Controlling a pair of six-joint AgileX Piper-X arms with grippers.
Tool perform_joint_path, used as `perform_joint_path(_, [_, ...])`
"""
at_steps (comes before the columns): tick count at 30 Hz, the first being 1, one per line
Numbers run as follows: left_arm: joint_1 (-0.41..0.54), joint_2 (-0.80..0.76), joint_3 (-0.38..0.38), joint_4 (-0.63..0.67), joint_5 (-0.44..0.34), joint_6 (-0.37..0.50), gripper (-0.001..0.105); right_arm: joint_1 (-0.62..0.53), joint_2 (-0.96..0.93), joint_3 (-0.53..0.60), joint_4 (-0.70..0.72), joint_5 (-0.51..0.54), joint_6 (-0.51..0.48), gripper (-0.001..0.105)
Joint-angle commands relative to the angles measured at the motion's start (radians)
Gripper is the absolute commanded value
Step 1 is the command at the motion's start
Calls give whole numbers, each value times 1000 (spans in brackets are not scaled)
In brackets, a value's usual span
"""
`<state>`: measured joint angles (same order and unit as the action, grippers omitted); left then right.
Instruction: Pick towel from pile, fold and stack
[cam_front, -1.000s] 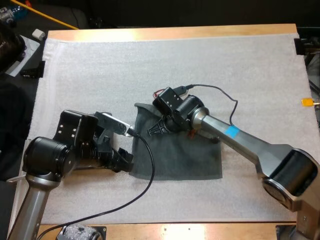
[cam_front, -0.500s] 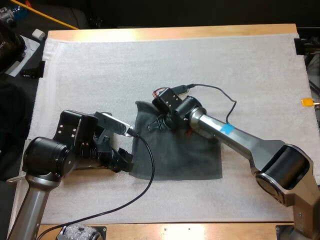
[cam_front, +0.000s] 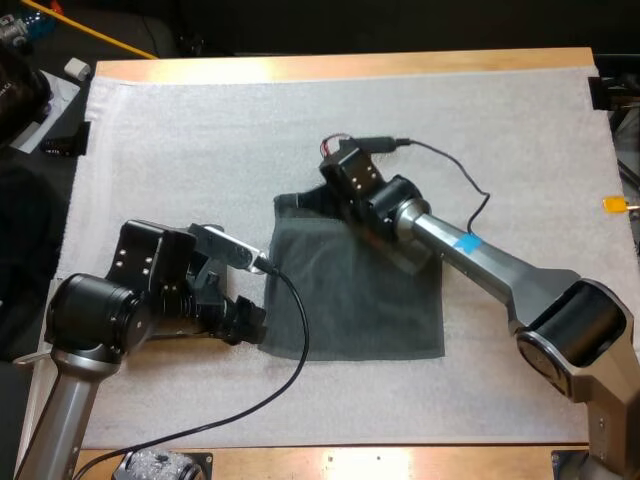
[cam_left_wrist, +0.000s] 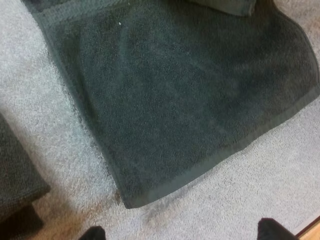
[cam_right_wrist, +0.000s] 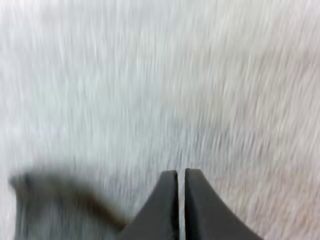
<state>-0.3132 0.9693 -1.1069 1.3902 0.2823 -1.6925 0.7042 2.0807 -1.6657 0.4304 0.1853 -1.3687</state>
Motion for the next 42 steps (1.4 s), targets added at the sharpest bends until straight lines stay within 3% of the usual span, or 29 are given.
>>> perform_joint_path(1, [-1, -3, -2, 14, 4, -6, 58, -18, -26, -19, -50, 59, 11, 0])
perform_joint_path(15, [-5, -5, -3, 12, 4, -5, 58, -3, -210, -33, 436, 176, -78, 0])
perform_joint_path(17, [-2, -1, -1, 4, 1, -3, 58, -12, -218, -33, 389, 159, -81, 0])
perform_joint_path(20, [-4, 1, -1, 2, 2, -4, 58, -11, -235, -34, 494, 120, -112, 1])
perform_joint_path(24, [-4, 2, -1, -1, 3, -4, 58, -9, -237, -30, 619, -52, -153, 0])
perform_joint_path(29, [-6, 2, 0, -1, 6, -3, 58, -1, -231, -5, 642, -172, -173, 0])
perform_joint_path(40, [-2, 0, 0, 2, 5, -4, 58, -40, -289, 220, 570, -76, -162, 1])
perform_joint_path(42, [-1, -3, -2, 3, 0, -7, 59, -42, -268, 201, 565, -103, -163, 0])
